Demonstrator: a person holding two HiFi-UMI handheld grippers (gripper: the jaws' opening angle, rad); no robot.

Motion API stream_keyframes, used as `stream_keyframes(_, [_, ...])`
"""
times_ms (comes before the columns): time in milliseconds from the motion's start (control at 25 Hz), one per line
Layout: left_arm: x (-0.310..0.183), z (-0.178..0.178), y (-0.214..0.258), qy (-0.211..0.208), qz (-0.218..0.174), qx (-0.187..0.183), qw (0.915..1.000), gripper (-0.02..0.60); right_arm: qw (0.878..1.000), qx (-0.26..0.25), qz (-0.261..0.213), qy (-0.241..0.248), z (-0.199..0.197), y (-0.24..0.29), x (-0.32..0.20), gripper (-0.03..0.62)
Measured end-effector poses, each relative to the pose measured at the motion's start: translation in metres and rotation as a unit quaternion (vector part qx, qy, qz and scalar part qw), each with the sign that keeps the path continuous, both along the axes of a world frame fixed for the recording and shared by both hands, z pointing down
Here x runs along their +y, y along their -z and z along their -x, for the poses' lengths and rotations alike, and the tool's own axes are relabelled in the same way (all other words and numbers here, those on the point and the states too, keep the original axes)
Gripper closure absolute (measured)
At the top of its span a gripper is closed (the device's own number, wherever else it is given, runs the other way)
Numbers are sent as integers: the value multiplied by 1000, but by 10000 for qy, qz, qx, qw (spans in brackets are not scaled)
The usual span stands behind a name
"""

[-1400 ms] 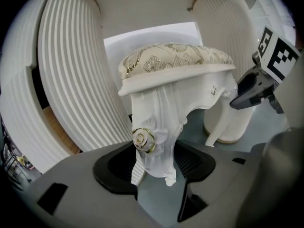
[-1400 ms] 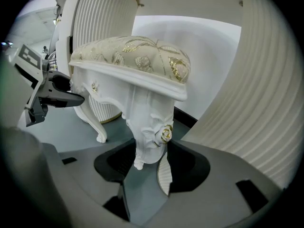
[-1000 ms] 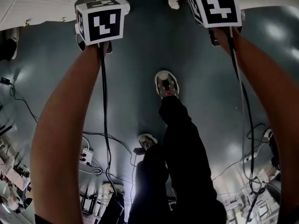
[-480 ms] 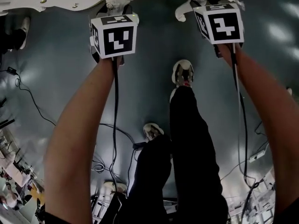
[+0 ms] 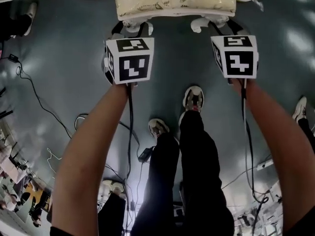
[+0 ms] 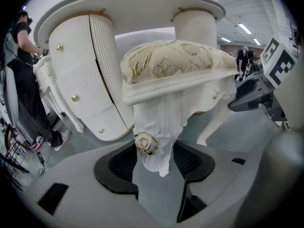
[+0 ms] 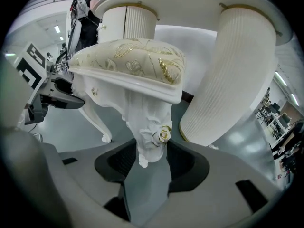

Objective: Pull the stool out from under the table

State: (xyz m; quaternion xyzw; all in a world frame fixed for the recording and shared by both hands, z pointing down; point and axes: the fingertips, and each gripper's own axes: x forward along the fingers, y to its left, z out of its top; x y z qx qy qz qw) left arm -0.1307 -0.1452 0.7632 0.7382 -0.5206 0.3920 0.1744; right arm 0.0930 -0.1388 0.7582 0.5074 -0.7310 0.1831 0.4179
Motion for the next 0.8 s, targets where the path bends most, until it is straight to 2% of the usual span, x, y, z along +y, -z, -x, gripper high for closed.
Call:
stream_keyframes(120, [-6,3,9,91,-129,16,9999,335,9998,-14,-182,14,4,11,-8,393])
stream_keyframes(320, [8,4,14,23,-66,7,10000,335,9999,-27,-94,39,5,15,8,393])
stream_keyframes(600, [62,22,-6,-89,-44,-23,9999,336,9999,-10,-52,-95,22,-7,68,393])
stream_keyframes(800, [69,22,8,-187,94,-1,9998,336,9998,38,94,-149,24,10,78,393])
